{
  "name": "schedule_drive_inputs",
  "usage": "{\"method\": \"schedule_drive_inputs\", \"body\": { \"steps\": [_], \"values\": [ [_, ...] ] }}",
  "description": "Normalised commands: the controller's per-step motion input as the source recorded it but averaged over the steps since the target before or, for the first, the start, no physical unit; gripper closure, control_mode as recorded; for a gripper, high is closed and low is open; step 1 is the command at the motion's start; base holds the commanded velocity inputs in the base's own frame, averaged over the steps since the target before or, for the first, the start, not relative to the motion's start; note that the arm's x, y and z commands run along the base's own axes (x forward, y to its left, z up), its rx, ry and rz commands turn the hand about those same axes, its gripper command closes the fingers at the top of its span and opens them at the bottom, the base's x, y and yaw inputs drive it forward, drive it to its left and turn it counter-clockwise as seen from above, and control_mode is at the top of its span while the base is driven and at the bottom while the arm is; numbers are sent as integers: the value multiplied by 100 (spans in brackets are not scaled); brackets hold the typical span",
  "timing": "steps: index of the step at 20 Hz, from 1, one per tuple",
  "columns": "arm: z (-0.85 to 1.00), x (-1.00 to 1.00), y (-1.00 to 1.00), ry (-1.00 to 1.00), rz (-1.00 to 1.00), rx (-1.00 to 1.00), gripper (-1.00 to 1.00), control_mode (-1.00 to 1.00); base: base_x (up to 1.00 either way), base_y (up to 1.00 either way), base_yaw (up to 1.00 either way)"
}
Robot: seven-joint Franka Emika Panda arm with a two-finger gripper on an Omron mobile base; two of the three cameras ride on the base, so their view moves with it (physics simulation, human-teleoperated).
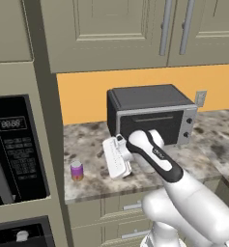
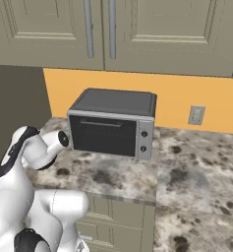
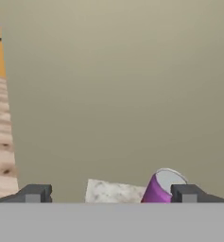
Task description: Four empty soda cans are scattered around the kitchen. Gather all the cans and cluster them next to the stove for recycling.
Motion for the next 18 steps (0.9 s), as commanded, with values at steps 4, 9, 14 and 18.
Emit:
{"method": "schedule_drive_inputs", "body": {
  "steps": [4, 9, 14, 18],
  "values": [
    [-34, 13, 18, 4, 0, 2, -100, -100, 0, 0, 0],
    [-26, 12, 15, 3, 0, 3, -100, -100, 0, 0, 0],
    [-18, 13, 11, 3, 0, 4, -100, -100, 0, 0, 0],
    [-8, 17, 3, 1, 0, 4, -100, -100, 0, 0, 0]
  ]
}}
